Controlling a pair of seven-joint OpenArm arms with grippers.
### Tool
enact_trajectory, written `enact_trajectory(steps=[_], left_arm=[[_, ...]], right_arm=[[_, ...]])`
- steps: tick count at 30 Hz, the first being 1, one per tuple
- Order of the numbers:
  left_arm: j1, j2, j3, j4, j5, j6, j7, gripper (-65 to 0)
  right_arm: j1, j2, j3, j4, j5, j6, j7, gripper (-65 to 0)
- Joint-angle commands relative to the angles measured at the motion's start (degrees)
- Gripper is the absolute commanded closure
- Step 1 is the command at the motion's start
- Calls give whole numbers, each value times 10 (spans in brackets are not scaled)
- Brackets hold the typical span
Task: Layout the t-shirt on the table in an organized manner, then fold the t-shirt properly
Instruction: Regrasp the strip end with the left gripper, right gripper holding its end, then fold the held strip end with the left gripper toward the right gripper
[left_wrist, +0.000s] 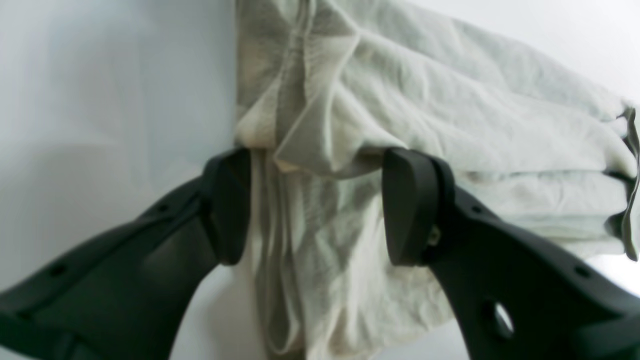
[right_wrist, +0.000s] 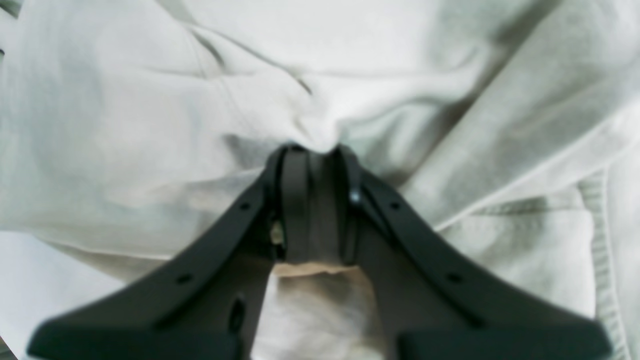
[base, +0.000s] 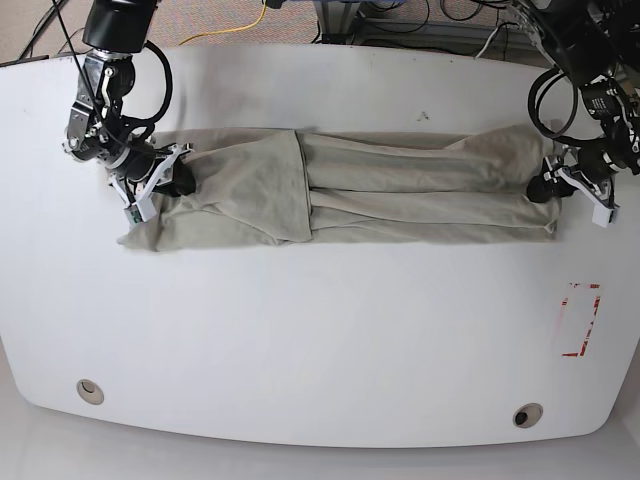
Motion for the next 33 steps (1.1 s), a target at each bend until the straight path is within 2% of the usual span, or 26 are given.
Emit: enact_trajectory(steps=[1, 12, 19, 27, 29, 33], left_arm=[[-6, 4, 1, 2, 2, -1, 0, -381], [-19, 9, 24, 1, 1, -1, -2, -379], [-25, 30, 27, 1, 1, -1, -28, -360], [-25, 32, 31, 1, 1, -1, -41, -76], [-25, 32, 31, 4, 0, -1, -41, -47], [-25, 32, 31, 6, -1, -1, -41, -46]], right_arm=[[-10, -1, -6, -7, -46, -5, -57, -95], [-12, -2, -6, -7, -46, -5, -57, -95], [-13, -2, -6, -7, -46, -5, -57, -95], [-13, -2, -6, -7, -45, -5, -57, -95], [-14, -2, -5, -7, -45, -5, -57, -95], [-14, -2, -5, -8, -45, -5, -57, -95]])
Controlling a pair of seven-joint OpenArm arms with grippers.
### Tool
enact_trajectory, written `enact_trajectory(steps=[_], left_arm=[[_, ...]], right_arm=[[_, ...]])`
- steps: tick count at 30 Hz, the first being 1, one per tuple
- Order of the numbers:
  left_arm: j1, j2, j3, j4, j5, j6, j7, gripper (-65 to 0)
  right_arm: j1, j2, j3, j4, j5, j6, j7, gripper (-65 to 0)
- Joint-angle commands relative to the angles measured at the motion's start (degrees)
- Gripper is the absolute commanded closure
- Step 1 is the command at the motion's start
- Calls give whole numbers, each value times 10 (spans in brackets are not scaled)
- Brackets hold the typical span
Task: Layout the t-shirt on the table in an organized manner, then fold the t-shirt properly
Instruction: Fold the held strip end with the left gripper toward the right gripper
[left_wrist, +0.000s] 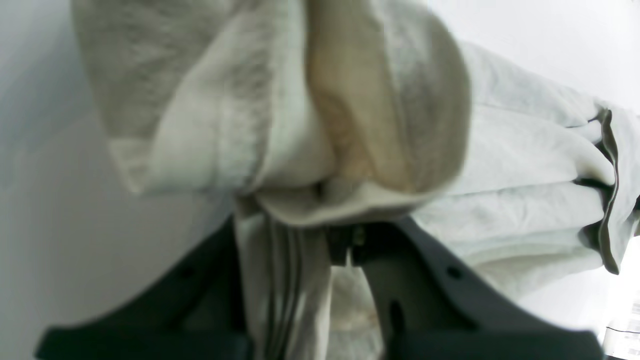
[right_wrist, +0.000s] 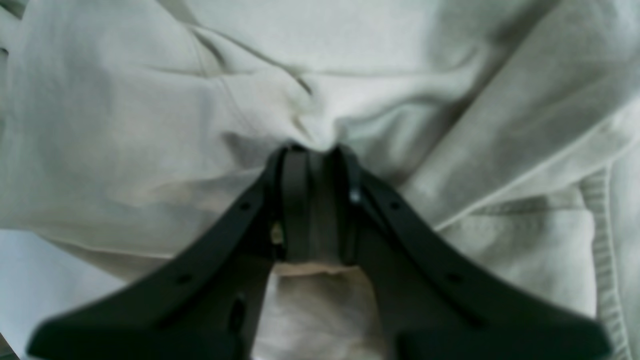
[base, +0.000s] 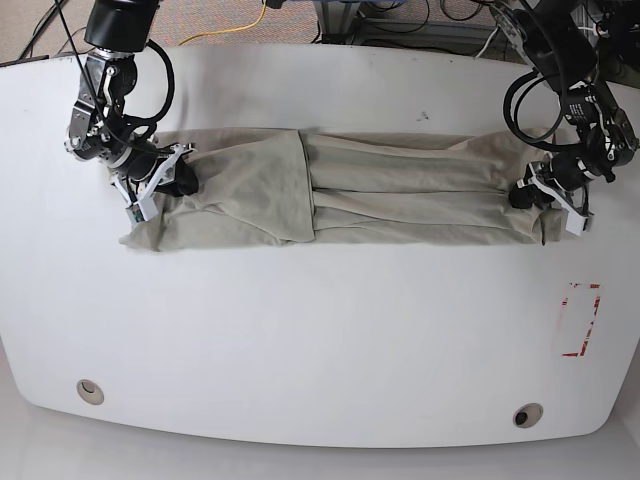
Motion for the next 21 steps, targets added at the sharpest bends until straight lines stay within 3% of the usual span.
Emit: enact_trajectory(steps=[1, 6, 13, 21], left_arm=[[-10, -10, -1, 11, -14, -1, -9, -44], [-7, -12, 3, 61, -14, -1, -5, -44], [12, -10, 54, 157, -14, -1, 48, -44], [19, 37, 118, 243, -13, -1, 58, -46]], right_arm=[[-12, 1, -5, -8, -48, -5, -60, -95], [-12, 1, -5, -8, -48, -5, -60, -95], [-12, 1, -5, -8, -48, -5, -60, -95], [-12, 1, -5, -8, -48, -5, -60, -95]])
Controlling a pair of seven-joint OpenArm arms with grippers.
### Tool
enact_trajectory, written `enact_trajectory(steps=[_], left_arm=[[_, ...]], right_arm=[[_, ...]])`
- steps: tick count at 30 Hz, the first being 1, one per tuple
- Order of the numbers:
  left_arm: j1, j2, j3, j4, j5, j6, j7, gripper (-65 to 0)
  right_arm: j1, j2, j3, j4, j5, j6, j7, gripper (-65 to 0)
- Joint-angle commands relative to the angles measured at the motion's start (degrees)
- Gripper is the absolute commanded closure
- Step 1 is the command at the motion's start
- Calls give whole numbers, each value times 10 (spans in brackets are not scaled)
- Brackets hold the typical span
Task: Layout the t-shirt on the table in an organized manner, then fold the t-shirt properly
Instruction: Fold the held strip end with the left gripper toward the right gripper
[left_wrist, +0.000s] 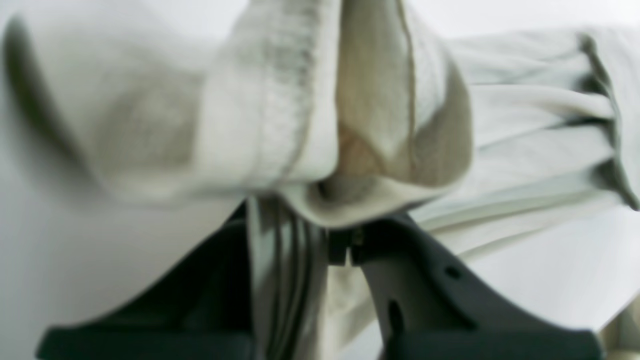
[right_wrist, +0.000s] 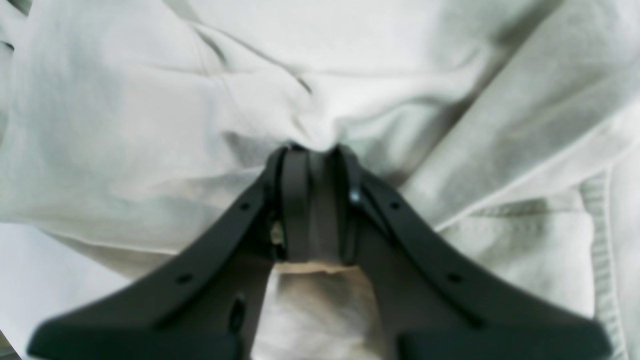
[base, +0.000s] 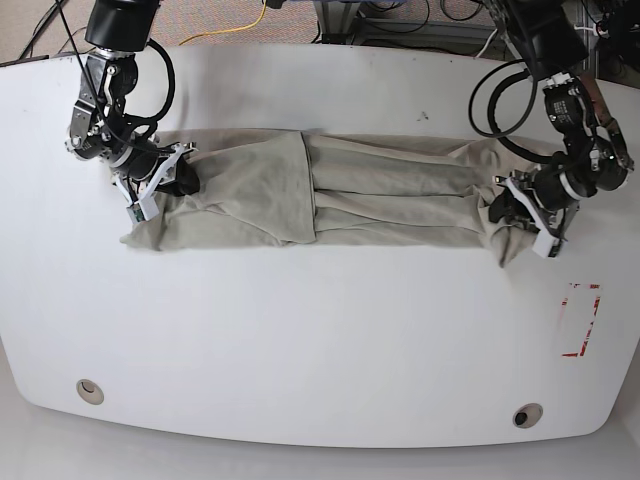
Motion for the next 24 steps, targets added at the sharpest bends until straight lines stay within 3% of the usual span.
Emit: enact_trajectory(steps=[1, 8, 14, 24], left_arm=[[-10, 11, 24, 29, -16, -3, -11, -46], [-15, 56, 56, 28, -16, -3, -11, -47], [-18, 100, 86, 25, -15, 29, -12, -47], [-32, 137, 116, 17, -13, 55, -14, -49]], right_arm=[[-10, 1, -5, -8, -49, -5, -62, -95], [-10, 1, -5, -8, -49, -5, -62, -95], [-9, 1, -5, -8, -49, -5, -62, -95], [-7, -8, -4, -8, -49, -5, -62, -95]])
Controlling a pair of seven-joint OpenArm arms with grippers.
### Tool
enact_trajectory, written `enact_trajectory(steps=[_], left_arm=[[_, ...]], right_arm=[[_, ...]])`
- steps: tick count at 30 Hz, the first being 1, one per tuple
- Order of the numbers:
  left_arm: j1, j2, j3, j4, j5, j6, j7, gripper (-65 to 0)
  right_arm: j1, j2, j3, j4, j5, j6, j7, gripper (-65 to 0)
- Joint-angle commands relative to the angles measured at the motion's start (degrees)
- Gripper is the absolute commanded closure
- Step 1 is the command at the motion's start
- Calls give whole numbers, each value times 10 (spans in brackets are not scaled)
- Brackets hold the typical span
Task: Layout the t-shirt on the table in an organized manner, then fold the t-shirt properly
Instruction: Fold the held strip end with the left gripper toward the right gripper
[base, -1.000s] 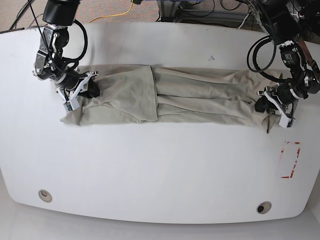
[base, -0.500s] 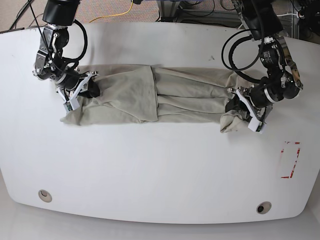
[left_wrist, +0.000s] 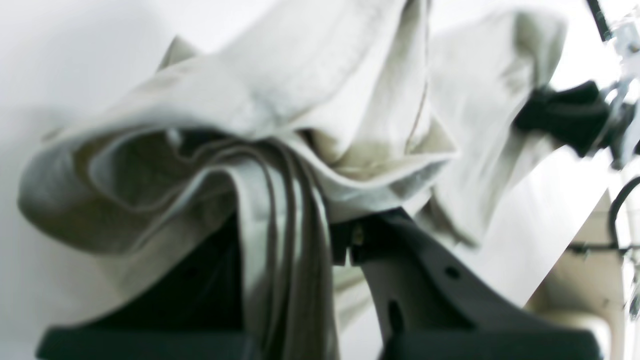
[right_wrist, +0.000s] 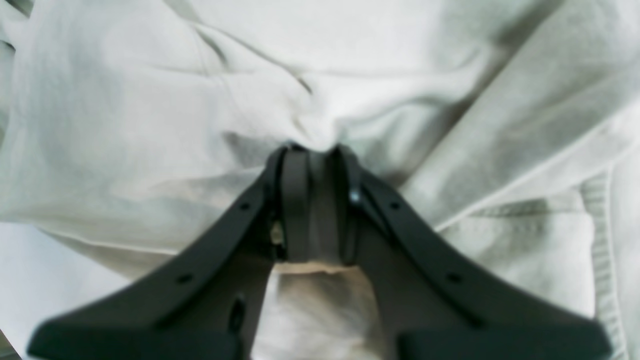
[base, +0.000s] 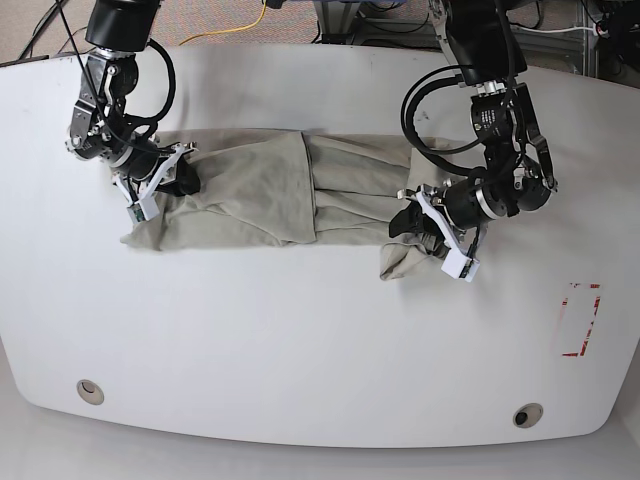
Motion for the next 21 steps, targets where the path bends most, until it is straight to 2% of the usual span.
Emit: enact_trajectory(steps=[1, 6, 12, 21], left_arm=[[-11, 12, 2, -8, -12, 3, -8, -49], [-32, 15, 2, -41, -12, 3, -8, -57], [-36, 14, 4, -55, -12, 3, -8, -147], [-33, 13, 101, -51, -14, 3, -3, -153]], right_arm=[[-7, -5, -4, -8, -49, -6, -61, -95], [-7, -9, -5, -8, -49, -6, -61, -95], [-7, -10, -6, -8, -49, -6, -61, -95], [-5, -10, -6, -8, -49, -6, -61, -95]])
